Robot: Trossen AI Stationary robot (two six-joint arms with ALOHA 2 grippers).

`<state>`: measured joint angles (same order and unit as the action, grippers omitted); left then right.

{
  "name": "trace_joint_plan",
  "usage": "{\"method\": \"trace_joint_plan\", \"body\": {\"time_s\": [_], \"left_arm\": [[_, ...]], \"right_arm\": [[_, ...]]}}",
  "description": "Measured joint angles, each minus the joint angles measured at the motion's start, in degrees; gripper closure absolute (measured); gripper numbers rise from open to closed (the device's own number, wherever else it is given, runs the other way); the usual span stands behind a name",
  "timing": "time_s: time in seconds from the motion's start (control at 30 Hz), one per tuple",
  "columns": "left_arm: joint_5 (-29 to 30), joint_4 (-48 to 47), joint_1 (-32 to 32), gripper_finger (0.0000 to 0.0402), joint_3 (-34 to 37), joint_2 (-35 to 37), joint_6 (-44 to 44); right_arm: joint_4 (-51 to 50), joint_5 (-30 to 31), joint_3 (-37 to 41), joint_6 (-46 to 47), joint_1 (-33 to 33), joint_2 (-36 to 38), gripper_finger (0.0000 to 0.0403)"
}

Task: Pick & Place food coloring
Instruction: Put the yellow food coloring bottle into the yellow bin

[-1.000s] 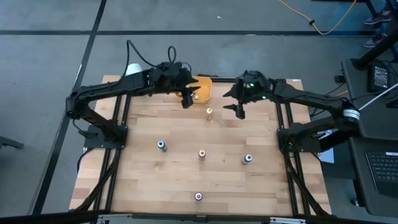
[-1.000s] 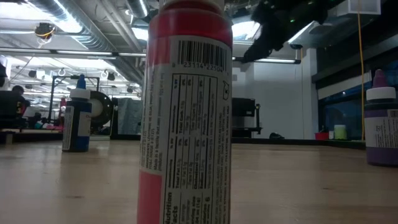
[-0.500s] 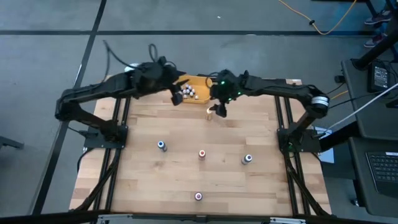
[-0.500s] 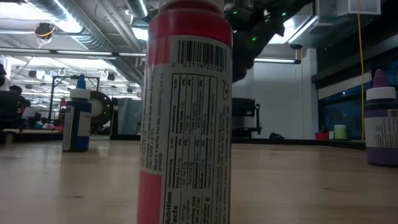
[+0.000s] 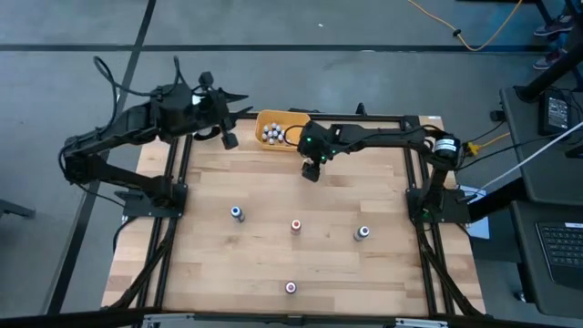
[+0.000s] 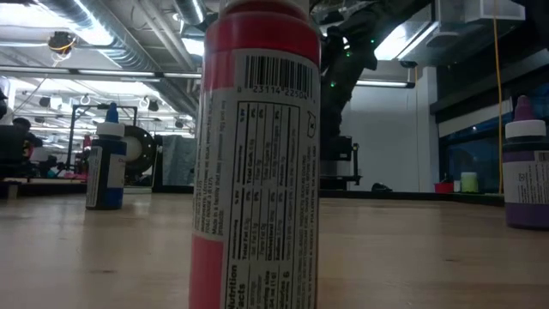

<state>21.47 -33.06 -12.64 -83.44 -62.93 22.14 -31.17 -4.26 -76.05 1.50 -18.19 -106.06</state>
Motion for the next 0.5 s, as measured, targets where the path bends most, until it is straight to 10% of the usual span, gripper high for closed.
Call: {"method": "trace_joint_plan", "body": {"time_s": [0.5], "left_arm": [[-1.20, -1.99, -3.13, 0.0283, 0.04, 0.20, 2.62]], "right_arm": [[1.04, 0.14, 0.13, 2.41, -0.05, -3.41, 0.0129]]}}
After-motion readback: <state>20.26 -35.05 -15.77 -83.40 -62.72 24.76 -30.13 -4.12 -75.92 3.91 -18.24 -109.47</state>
